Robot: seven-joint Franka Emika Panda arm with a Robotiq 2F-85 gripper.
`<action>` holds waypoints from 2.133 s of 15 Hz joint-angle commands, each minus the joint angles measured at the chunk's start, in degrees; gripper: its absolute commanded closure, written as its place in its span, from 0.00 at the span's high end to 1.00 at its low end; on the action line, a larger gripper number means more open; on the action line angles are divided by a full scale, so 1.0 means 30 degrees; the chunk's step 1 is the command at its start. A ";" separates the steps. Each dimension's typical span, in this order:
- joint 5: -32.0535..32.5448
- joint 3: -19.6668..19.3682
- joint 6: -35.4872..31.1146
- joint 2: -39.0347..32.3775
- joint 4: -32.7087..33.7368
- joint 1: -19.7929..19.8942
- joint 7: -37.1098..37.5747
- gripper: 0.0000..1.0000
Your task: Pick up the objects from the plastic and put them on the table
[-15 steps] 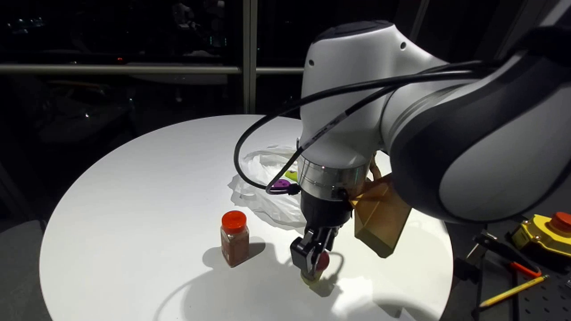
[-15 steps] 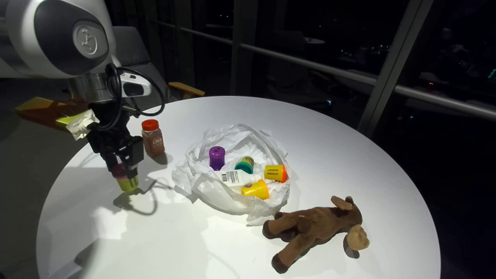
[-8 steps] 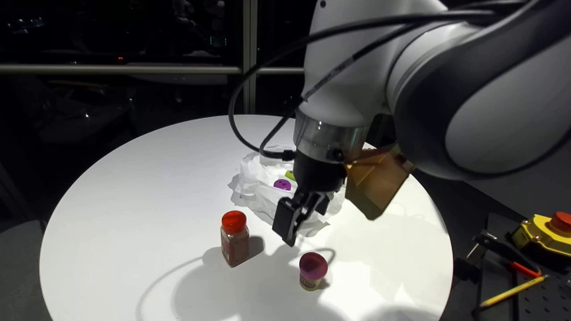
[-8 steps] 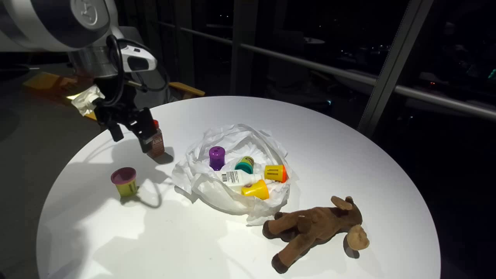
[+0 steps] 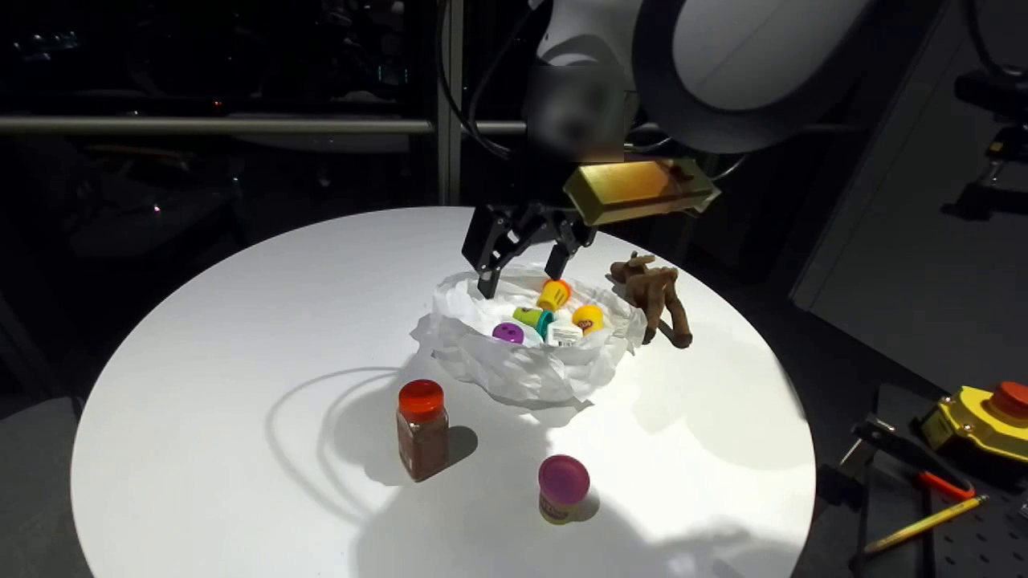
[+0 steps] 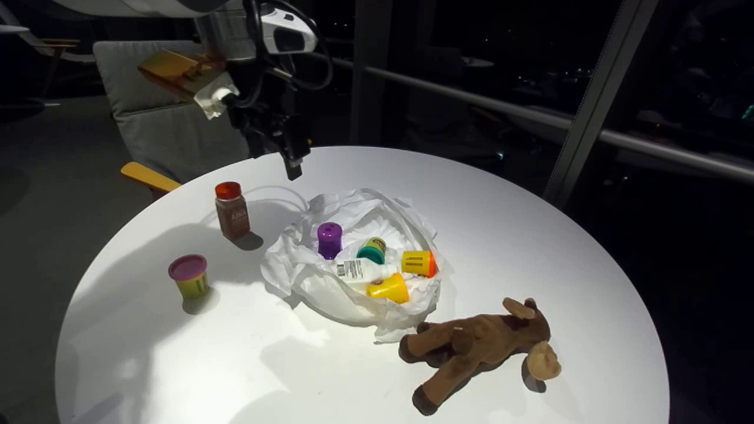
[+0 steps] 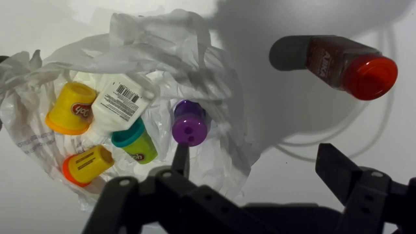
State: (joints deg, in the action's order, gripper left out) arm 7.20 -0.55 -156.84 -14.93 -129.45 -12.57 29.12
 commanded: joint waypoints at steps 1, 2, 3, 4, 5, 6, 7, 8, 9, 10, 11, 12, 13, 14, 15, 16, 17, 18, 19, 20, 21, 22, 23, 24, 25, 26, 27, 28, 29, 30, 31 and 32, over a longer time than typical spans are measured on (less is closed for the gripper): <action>-0.0501 -0.0328 0.0351 -0.1961 0.2342 0.0561 -0.0525 1.00; -0.0637 -0.0429 0.0486 -0.2462 0.2821 0.0698 -0.0569 1.00; -0.0873 -0.0462 0.0618 -0.2884 0.3170 0.0838 -0.0675 1.00; -0.1167 -0.0497 0.0842 -0.3383 0.3633 0.0993 -0.0771 1.00; -0.1612 -0.0416 0.1143 -0.3826 0.3998 0.1204 -0.0997 1.00; -0.1817 -0.0492 0.1371 -0.4226 0.4333 0.1285 -0.1051 1.00; -0.2059 -0.0528 0.1547 -0.4580 0.4624 0.1391 -0.1125 1.00; -0.2222 -0.0612 0.1647 -0.4932 0.4935 0.1448 -0.1107 1.00; -0.2454 -0.0617 0.1793 -0.5285 0.5292 0.1571 -0.1133 1.00; -0.2730 -0.0577 0.1914 -0.5590 0.5598 0.1693 -0.1138 1.00; -0.3001 -0.0523 0.2057 -0.5884 0.5850 0.1809 -0.1206 1.00; -0.3152 -0.0607 0.2150 -0.6230 0.6168 0.1805 -0.1071 1.00; -0.3339 -0.0612 0.2313 -0.6536 0.6425 0.1831 -0.1002 1.00; -0.3547 -0.0596 0.2359 -0.6823 0.6673 0.1866 -0.0963 1.00; -0.3717 -0.0629 0.2379 -0.7121 0.6870 0.1842 -0.0847 1.00; -0.3824 -0.0683 0.2425 -0.7435 0.7123 0.1811 -0.0758 1.00; -0.3906 -0.0771 0.2465 -0.7734 0.7362 0.1759 -0.0672 1.00; -0.3918 -0.0879 0.2520 -0.8006 0.7553 0.1693 -0.0606 1.00; -0.3934 -0.0959 0.2576 -0.8243 0.7711 0.1662 -0.0554 1.00; -0.3970 -0.0994 0.2654 -0.8461 0.7909 0.1663 -0.0538 1.00; -0.3995 -0.1035 0.2678 -0.8605 0.8014 0.1652 -0.0518 1.00; -0.4007 -0.1087 0.2718 -0.8765 0.8137 0.1644 -0.0502 1.00; -0.4027 -0.1129 0.2804 -0.8897 0.8277 0.1623 -0.0458 1.00; -0.4095 -0.1096 0.2926 -0.8989 0.8384 0.1665 -0.0486 1.00; -0.4182 -0.1016 0.3015 -0.9009 0.8415 0.1717 -0.0546 1.00; -0.4228 -0.0968 0.3059 -0.8996 0.8415 0.1724 -0.0579 0.79; -0.4280 -0.0907 0.3106 -0.8943 0.8369 0.1733 -0.0614 0.75; -0.4395 -0.0749 0.3174 -0.8842 0.8240 0.1806 -0.0753 0.66; -0.4496 -0.0646 0.3221 -0.8798 0.8166 0.1843 -0.0805 0.59; -0.4576 -0.0579 0.3239 -0.8782 0.8101 0.1837 -0.0818 0.49; -0.4669 -0.0525 0.3219 -0.8737 0.8026 0.1822 -0.0804 0.42; -0.4725 -0.0531 0.3098 -0.8605 0.7857 0.1742 -0.0747 0.35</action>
State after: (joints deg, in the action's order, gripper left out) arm -5.03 -2.48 -148.44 -41.50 -105.98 -7.09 27.46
